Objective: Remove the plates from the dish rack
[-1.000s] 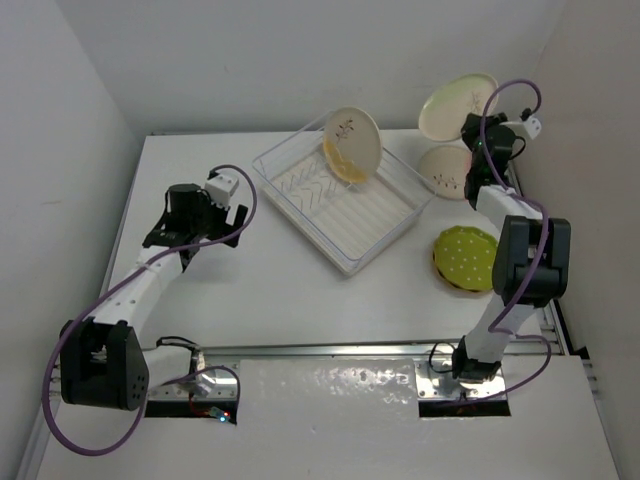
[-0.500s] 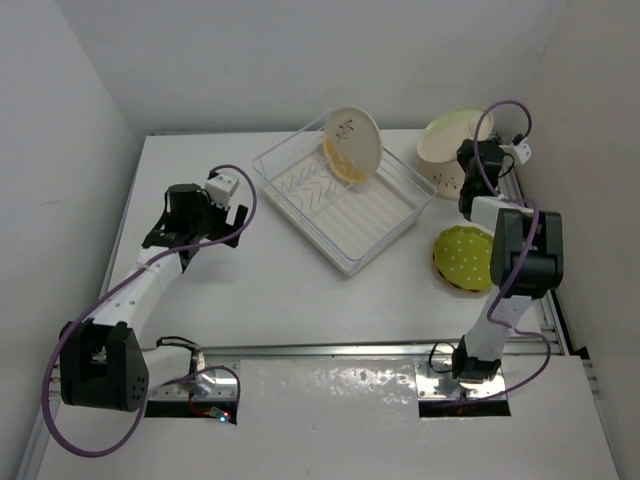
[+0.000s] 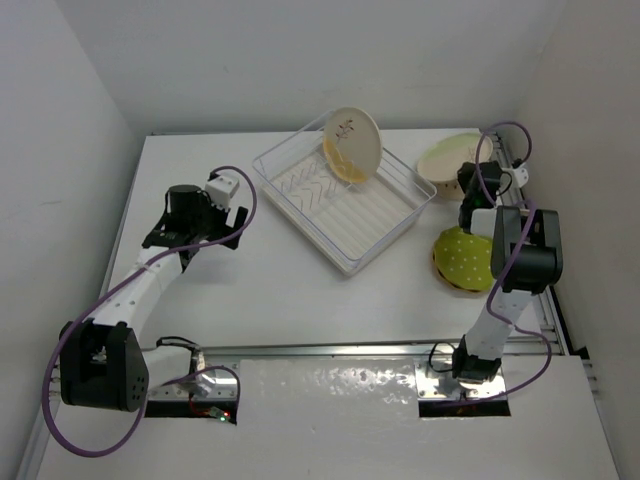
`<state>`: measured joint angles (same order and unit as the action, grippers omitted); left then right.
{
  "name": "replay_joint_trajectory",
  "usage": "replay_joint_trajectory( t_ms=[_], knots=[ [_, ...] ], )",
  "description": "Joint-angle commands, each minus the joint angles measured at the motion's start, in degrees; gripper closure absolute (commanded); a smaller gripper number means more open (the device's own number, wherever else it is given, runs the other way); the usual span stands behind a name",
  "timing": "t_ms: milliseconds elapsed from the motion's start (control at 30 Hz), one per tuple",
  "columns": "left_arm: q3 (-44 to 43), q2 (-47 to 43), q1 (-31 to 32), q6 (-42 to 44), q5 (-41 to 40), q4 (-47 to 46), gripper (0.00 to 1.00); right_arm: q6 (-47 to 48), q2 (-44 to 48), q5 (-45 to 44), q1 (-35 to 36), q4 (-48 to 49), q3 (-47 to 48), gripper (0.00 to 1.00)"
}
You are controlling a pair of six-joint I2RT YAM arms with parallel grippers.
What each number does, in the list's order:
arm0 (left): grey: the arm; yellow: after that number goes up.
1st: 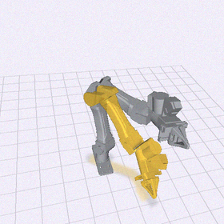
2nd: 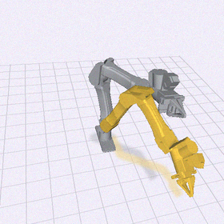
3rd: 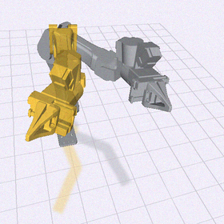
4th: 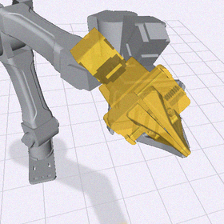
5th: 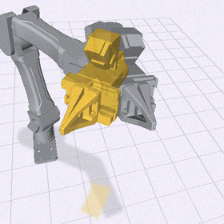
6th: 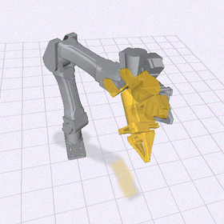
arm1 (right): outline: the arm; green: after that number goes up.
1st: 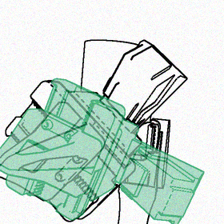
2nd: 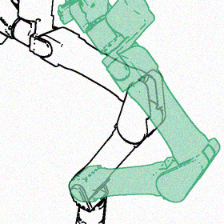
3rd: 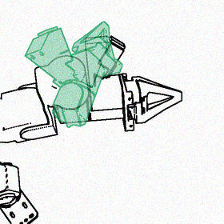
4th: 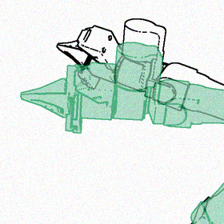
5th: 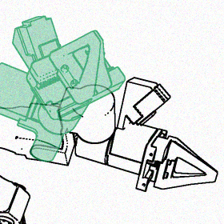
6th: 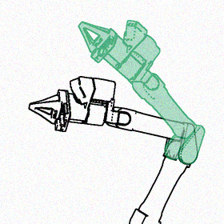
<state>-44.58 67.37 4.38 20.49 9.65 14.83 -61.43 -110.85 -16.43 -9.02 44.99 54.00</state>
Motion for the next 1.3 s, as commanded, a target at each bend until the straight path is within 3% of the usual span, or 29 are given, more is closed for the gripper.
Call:
replay_joint_trajectory(
  t_ms=[0,233,833,1267],
  knots=[
    [-1.83,-0.84,-0.6,-0.36,0.81,-0.86,0.05,-3.69,1.43,0.43,-0.48,14.07,1.2,1.0],
    [-2.36,-0.67,-0.6,0.51,1.25,-0.42,0.05,-5.01,-1.74,4.56,-0.65,13.89,4.18,1.0],
    [-1.83,-0.67,-0.6,0.78,2.21,-0.85,0.05,-7.39,-2.01,-1.94,-1.62,18.81,3.92,1.0],
    [-2.0,-0.75,-0.6,0.95,2.13,-0.94,0.05,-10.99,-5.43,-0.54,-1.71,14.34,4.01,1.0]
  ],
)
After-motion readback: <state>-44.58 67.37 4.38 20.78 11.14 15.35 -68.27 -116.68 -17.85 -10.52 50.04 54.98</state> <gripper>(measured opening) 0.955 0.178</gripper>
